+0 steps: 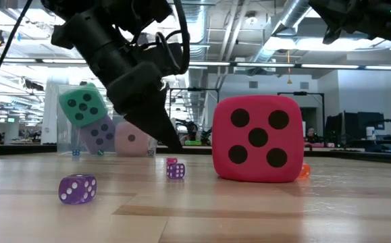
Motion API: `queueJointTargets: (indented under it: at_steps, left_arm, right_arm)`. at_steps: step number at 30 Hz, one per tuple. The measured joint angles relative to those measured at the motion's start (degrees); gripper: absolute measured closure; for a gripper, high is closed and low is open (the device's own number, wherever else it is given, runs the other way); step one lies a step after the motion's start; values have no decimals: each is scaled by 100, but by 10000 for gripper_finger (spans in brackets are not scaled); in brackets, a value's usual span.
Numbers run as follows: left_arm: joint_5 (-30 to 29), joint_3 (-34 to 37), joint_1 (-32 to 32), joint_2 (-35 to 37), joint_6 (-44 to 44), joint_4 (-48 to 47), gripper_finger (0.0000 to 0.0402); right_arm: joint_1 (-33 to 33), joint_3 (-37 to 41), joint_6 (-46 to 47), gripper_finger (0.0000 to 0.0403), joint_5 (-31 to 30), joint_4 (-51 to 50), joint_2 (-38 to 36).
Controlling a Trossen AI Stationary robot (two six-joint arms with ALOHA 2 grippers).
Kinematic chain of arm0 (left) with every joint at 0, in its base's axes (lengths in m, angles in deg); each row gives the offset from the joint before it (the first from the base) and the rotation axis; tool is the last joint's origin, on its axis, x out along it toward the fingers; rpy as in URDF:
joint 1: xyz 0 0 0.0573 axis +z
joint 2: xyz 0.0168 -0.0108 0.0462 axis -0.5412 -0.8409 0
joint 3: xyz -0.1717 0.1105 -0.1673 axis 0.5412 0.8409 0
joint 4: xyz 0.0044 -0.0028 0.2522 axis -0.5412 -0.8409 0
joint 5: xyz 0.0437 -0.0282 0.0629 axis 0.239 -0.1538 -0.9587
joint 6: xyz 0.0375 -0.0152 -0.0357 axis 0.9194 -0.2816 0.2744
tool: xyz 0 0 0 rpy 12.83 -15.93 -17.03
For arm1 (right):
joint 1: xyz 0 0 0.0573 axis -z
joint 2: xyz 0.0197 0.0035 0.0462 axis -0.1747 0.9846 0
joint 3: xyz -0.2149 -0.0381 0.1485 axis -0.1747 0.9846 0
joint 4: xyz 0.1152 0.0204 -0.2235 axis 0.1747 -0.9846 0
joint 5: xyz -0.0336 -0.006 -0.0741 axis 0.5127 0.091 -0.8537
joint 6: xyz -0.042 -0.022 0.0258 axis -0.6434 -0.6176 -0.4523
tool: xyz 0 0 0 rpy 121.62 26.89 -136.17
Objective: Pick & Place Dice
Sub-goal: Put the small red dice into the transparent container
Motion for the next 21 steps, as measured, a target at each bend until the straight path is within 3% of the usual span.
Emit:
queueJointTargets:
  at_steps: [21]
  left_arm:
    - [-4, 706, 20, -1, -409, 1067, 203]
  right_arm:
    - [1, 0, -4, 403, -1, 0, -1]
